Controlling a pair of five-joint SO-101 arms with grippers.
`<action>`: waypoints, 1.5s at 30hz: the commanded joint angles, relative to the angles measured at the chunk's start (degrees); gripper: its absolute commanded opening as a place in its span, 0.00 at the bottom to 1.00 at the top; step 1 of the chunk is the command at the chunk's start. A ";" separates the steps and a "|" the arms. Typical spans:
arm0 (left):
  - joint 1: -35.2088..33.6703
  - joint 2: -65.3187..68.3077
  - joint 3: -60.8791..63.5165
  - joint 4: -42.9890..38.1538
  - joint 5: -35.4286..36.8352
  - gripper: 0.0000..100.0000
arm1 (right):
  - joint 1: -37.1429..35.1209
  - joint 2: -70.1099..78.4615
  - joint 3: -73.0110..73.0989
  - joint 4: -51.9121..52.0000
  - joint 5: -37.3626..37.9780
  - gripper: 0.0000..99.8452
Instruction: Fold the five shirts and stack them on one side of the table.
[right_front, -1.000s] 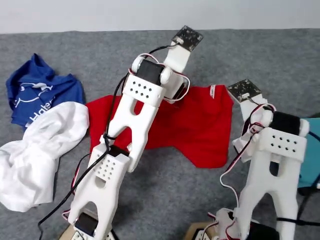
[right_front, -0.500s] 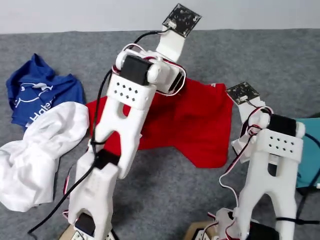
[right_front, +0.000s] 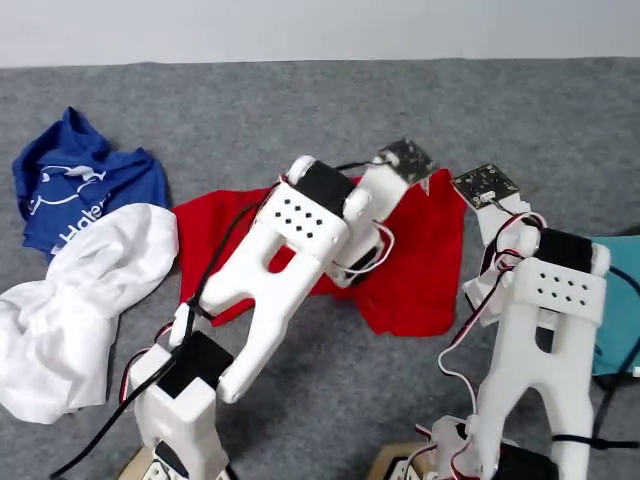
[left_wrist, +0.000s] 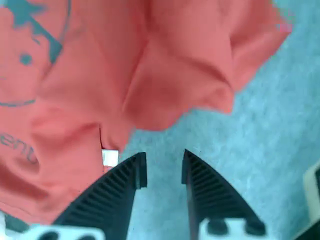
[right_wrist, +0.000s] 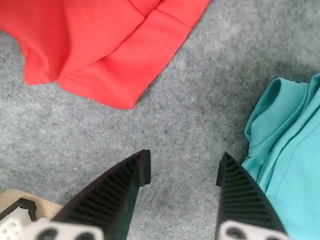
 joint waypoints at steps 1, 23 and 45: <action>-1.85 -5.19 1.45 1.23 -1.41 0.13 | -0.40 -1.27 -0.35 -0.57 -0.44 0.23; -51.69 -41.32 21.14 0.97 -3.60 0.00 | -17.01 0.13 3.25 -4.26 -0.70 0.23; -59.69 -42.73 53.58 -20.92 -3.25 0.00 | -32.66 23.25 -5.54 -4.09 -0.35 0.23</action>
